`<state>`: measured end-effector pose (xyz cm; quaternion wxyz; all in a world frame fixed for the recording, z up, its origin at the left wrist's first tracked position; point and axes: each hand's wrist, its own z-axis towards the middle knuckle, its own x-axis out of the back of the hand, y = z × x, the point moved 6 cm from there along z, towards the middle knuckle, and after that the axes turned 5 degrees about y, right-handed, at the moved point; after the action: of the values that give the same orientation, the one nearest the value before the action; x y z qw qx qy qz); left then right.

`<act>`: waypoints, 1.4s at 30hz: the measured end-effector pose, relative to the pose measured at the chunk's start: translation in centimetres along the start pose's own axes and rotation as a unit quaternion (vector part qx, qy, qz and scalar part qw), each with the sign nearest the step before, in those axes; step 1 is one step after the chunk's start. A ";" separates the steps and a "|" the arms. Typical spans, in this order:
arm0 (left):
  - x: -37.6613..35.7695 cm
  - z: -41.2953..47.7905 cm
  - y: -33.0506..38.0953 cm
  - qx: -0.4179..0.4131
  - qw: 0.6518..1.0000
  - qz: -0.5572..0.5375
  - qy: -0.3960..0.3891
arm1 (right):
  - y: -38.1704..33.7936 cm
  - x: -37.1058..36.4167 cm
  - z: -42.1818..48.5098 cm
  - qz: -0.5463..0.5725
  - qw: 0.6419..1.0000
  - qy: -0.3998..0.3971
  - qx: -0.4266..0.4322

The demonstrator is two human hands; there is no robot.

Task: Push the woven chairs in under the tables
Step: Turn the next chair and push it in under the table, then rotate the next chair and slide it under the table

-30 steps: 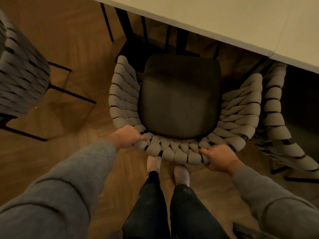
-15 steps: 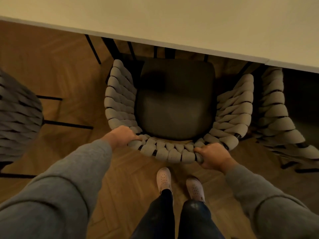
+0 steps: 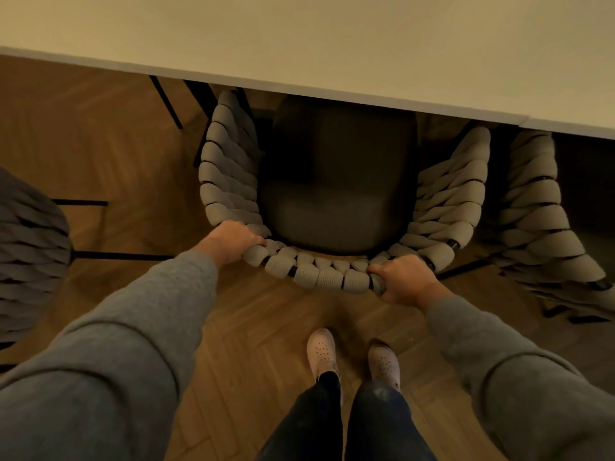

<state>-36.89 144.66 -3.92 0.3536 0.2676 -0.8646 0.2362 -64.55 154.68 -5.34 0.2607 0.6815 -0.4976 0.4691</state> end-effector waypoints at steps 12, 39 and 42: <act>-0.9 3.0 -4.1 0.011 0.999 0.030 -0.012 | -0.3 1.7 3.7 -0.015 1.000 -0.005 0.001; -4.5 -8.0 -5.9 0.252 0.928 -0.243 0.126 | -9.5 12.2 14.4 0.137 0.977 -0.008 0.160; -7.2 -12.2 -9.4 0.322 0.900 -0.267 0.122 | -16.2 15.7 18.7 0.124 0.965 0.035 0.228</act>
<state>-20.67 147.08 0.61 0.4009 0.5568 -0.5874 0.4292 -41.43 138.49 2.61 0.0559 0.6391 -0.4487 0.6222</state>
